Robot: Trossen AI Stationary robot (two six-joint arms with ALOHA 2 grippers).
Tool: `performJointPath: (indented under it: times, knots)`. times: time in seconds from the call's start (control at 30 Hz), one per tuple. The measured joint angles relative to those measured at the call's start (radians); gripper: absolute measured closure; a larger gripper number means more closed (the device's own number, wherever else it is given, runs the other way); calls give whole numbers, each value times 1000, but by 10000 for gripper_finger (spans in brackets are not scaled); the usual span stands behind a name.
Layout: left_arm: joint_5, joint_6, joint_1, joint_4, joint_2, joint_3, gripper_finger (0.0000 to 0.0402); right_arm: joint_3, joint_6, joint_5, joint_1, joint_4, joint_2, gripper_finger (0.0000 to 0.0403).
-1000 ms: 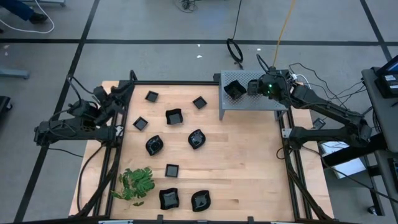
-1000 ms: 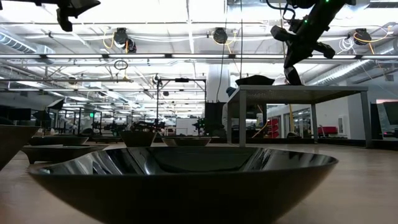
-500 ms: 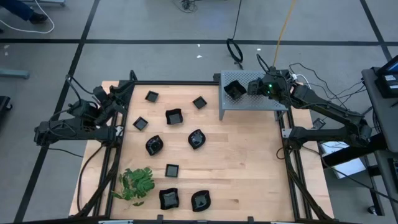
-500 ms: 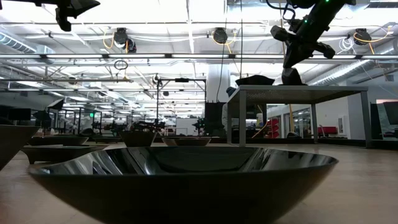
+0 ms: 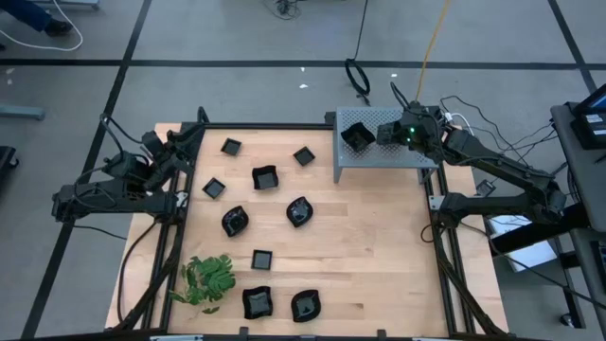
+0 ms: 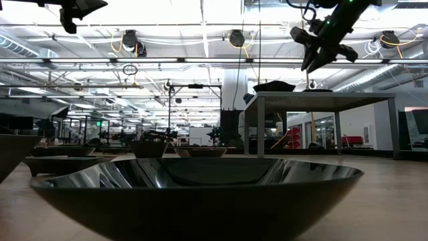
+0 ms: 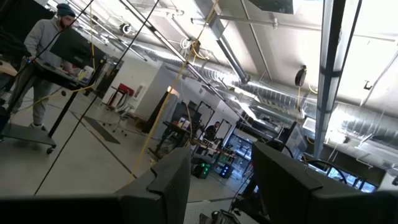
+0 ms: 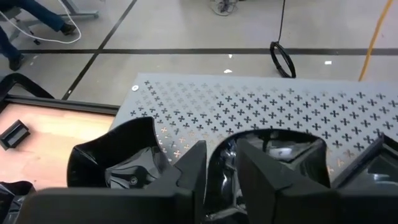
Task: Pick & Place Mini shaped plates
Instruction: Stack the black distorted square plate on top of the black distorted square plate on the shelf
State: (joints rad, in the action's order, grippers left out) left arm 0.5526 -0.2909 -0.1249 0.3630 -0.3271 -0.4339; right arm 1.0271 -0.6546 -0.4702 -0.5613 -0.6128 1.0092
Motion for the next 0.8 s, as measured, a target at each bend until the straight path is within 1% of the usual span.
performJointPath:
  times: [0.13,0.23,0.33,0.43,0.53,0.67,0.8]
  knots:
    - [0,0,0,0,0,0,229,0,54,0,0,48,0,320]
    - [0,0,0,0,0,0,229,0,161,0,0,130,0,321]
    - [-3,-3,0,0,0,0,229,0,288,13,2,255,0,324]
    - [-65,2,1,4,-12,0,229,0,408,82,8,393,0,325]
    - [-134,41,1,2,-43,0,229,0,489,163,20,520,0,324]
    - [-146,120,1,0,-114,0,229,0,561,258,34,618,0,324]
    - [-145,155,1,0,-204,0,229,0,574,265,49,630,0,324]
